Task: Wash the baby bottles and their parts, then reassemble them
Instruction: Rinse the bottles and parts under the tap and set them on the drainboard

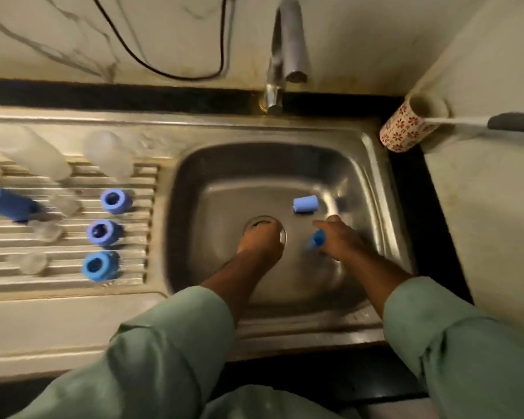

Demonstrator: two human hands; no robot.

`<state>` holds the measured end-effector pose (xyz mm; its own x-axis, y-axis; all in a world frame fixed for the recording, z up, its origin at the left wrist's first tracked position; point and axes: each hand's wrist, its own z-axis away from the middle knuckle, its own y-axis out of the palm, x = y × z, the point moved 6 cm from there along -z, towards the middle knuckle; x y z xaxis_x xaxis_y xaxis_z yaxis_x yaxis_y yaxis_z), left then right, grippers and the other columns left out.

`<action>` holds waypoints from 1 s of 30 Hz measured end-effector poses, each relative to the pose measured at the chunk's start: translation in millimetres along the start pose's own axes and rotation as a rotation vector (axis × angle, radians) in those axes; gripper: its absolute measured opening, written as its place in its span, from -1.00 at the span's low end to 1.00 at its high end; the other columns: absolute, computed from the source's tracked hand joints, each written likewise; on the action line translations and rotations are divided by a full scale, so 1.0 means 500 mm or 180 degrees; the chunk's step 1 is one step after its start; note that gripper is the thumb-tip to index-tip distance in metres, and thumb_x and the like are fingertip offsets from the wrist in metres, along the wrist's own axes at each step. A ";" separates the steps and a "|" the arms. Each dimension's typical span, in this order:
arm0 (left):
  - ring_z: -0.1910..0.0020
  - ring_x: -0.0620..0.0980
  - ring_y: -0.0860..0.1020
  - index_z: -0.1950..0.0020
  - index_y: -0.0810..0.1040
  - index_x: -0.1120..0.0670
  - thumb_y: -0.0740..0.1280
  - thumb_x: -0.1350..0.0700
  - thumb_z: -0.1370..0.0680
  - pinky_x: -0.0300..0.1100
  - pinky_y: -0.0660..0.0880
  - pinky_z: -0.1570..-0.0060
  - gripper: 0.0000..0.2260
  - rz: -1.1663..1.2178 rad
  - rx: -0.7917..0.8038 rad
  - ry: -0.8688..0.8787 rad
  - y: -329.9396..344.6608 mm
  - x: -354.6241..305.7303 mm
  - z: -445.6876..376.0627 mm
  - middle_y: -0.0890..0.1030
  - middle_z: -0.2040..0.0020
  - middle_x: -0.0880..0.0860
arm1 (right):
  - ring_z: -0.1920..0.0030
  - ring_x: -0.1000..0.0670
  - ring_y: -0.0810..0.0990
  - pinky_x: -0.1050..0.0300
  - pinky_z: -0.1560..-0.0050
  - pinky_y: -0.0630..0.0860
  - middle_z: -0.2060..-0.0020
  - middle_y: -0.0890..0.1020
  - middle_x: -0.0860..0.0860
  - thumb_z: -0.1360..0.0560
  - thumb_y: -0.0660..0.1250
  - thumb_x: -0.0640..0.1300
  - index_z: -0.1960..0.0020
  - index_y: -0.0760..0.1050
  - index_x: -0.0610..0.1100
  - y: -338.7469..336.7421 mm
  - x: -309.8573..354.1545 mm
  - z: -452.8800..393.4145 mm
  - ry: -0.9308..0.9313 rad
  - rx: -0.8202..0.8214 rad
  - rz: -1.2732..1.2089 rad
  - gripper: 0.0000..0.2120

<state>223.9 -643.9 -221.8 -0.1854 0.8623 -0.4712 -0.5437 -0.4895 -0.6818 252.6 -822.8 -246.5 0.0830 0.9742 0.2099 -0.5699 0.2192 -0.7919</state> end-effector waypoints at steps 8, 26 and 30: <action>-0.38 0.21 0.44 -0.48 0.42 -0.01 0.28 0.07 -0.62 0.04 0.45 -0.27 -0.59 -0.0357 -0.0782 0.0038 -0.088 -0.025 -0.103 0.40 -0.47 0.11 | -0.20 -0.20 0.48 -0.01 -0.21 0.42 -0.25 0.43 -0.09 -0.45 0.40 -0.11 -0.33 0.43 -0.04 0.047 -0.007 -0.064 -0.0494 -0.0075 -0.0027 -0.54; 0.45 -0.22 0.57 0.30 0.40 0.02 0.50 0.25 -0.50 -0.31 0.52 0.50 -0.67 0.2280 -0.1784 -0.0365 -0.429 -0.041 -0.184 0.50 0.31 -0.08 | -0.18 -0.02 0.49 0.22 -0.20 0.45 -0.20 0.47 -0.13 -0.36 0.51 -0.32 -0.31 0.47 -0.19 -0.104 0.200 -0.083 -0.1508 -0.1112 -0.2180 -0.46; 0.26 -0.04 0.60 0.30 0.37 0.00 0.53 0.19 -0.49 -0.08 0.64 0.21 -0.65 0.2194 -0.1509 -0.0436 -0.433 -0.038 -0.200 0.53 0.27 -0.04 | -0.16 0.04 0.53 0.33 -0.13 0.49 -0.15 0.52 0.00 -0.38 0.52 -0.27 -0.31 0.45 -0.19 -0.068 0.208 -0.108 -0.1279 -0.0830 -0.2470 -0.47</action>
<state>427.0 -567.4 -120.9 -0.4638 0.3442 -0.8164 0.1225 -0.8877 -0.4439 324.6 -726.0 -228.6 0.0473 0.4666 0.8832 -0.2659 0.8582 -0.4391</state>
